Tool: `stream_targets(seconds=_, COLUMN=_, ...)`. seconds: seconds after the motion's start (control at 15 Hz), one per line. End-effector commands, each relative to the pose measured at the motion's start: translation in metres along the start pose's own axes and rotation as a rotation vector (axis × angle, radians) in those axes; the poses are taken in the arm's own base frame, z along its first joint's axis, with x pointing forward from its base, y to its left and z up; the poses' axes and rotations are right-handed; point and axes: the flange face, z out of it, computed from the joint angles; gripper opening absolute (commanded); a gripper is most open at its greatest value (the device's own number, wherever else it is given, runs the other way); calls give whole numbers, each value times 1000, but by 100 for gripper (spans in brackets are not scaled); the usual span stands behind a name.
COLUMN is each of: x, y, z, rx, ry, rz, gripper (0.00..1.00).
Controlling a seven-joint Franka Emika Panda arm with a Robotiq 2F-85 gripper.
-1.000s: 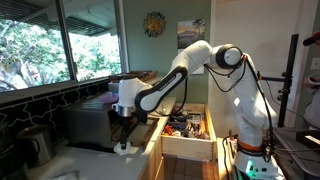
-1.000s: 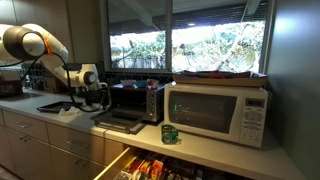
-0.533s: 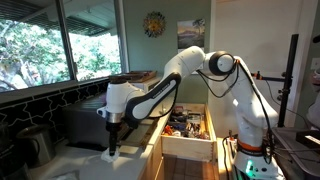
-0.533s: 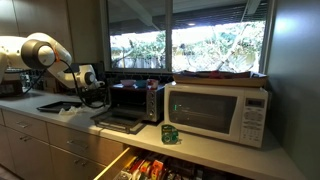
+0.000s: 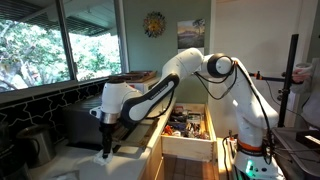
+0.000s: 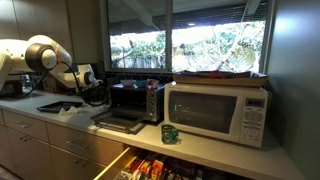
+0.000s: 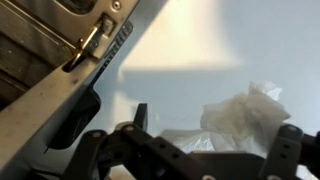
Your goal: Put the white paper towel on the microwave on the counter
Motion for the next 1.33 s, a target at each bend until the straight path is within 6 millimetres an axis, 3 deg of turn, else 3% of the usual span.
stream_targets(seconds=0.0, x=1, y=0, z=0, rx=0, ry=-1, rz=-1, gripper=100)
stream_targets(seconds=0.2, x=1, y=0, z=0, rx=0, ry=0, rz=-2, gripper=100)
stream_targets(seconds=0.33, x=3, y=-13, z=4, rx=-66, ry=-47, rz=51, gripper=100)
stream_targets(seconds=0.73, x=-1, y=-80, z=-9, rx=-216, ry=-143, rz=290, gripper=100)
stream_targets(seconds=0.8, x=8, y=-69, z=1, rx=-164, ry=-111, rz=213, gripper=100)
stream_targets(seconds=0.93, x=10, y=-80, z=-2, rx=-163, ry=-111, rz=217, gripper=100)
stream_targets(seconds=1.13, x=9, y=-70, z=-1, rx=-167, ry=-113, rz=225, gripper=100)
stream_targets(seconds=1.27, x=12, y=-77, z=13, rx=-150, ry=-147, rz=219, gripper=100)
